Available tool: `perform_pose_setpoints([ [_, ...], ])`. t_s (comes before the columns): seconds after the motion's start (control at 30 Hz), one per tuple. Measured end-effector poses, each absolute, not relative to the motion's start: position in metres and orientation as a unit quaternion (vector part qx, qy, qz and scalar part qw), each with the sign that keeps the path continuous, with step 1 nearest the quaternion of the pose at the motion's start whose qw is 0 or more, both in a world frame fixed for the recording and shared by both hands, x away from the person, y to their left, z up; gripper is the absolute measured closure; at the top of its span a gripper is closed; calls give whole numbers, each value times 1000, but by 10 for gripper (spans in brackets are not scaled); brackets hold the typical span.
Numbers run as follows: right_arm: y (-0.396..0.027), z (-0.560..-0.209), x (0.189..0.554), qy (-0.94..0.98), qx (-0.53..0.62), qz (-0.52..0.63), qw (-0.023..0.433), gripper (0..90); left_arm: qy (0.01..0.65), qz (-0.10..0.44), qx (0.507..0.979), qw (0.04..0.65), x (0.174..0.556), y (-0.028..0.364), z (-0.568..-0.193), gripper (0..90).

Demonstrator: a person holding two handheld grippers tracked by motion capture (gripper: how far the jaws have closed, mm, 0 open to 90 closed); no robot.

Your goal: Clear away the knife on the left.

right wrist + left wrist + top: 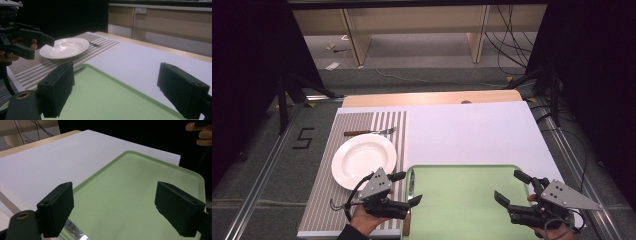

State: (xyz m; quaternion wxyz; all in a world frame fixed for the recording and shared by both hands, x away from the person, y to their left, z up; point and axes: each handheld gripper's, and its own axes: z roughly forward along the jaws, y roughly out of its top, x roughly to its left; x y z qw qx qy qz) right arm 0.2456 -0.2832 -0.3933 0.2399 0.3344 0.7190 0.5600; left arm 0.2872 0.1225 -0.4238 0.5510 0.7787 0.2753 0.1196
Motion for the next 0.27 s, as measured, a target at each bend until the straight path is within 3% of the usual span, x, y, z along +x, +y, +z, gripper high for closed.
perform_pose_setpoints([
  [0.27,-283,-393,246,719,337,560,239,152,272,112,784,546,288,119,-425,155],
])
